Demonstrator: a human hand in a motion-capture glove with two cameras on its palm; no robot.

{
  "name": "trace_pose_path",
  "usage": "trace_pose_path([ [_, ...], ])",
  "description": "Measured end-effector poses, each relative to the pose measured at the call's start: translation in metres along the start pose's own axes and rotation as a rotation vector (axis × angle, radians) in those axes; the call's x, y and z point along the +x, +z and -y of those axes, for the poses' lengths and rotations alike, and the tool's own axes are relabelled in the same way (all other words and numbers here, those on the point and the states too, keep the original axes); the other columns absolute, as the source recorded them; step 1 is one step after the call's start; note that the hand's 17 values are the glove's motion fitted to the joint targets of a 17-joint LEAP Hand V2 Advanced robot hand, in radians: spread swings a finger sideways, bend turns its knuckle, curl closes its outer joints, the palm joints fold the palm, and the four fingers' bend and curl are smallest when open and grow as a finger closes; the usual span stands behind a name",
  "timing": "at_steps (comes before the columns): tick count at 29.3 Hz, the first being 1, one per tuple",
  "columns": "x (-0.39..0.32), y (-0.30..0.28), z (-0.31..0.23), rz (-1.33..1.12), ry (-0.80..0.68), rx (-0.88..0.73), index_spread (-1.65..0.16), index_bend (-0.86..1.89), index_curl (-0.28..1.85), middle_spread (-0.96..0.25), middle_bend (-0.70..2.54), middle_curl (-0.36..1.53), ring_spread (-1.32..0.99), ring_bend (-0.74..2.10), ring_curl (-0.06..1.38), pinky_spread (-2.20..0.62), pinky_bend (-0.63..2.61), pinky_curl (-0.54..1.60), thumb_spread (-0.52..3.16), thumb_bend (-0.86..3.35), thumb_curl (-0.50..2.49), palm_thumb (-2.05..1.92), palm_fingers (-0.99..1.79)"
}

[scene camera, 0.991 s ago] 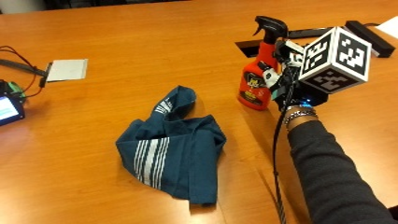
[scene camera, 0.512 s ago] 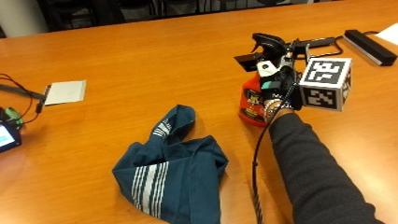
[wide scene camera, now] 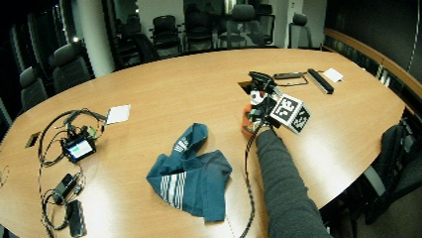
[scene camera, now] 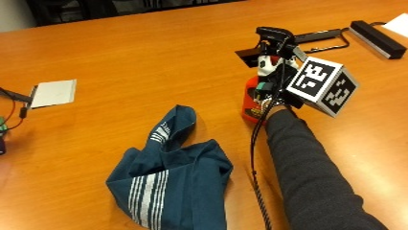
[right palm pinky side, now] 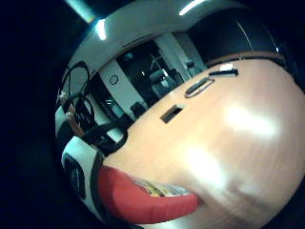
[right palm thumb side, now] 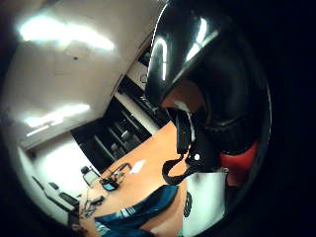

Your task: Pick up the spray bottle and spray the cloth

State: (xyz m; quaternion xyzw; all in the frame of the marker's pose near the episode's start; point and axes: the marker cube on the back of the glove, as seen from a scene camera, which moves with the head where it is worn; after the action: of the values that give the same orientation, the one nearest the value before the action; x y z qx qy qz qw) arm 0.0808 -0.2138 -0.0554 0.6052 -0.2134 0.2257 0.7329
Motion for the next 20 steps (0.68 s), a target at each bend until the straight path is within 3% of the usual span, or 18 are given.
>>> trace_pose_path([
  [7,-0.007,-0.008,0.001,0.006,-0.039,0.019,-0.29,0.15,0.31,-0.24,0.51,0.49,-0.22,0.71,0.44,-0.31,0.53,0.39,1.00,-0.02,0.43,0.76,1.40],
  [16,0.059,-0.003,-0.008,-0.046,0.021,-0.139,-0.29,0.17,0.35,-0.23,0.55,0.52,-0.21,0.74,0.45,-0.32,0.55,0.40,1.07,-0.02,0.44,0.75,1.38],
  [20,0.085,-0.017,-0.002,-0.135,-0.041,-0.203,-0.29,0.17,0.36,-0.23,0.56,0.52,-0.20,0.74,0.45,-0.32,0.56,0.40,1.10,-0.02,0.45,0.74,1.37],
])
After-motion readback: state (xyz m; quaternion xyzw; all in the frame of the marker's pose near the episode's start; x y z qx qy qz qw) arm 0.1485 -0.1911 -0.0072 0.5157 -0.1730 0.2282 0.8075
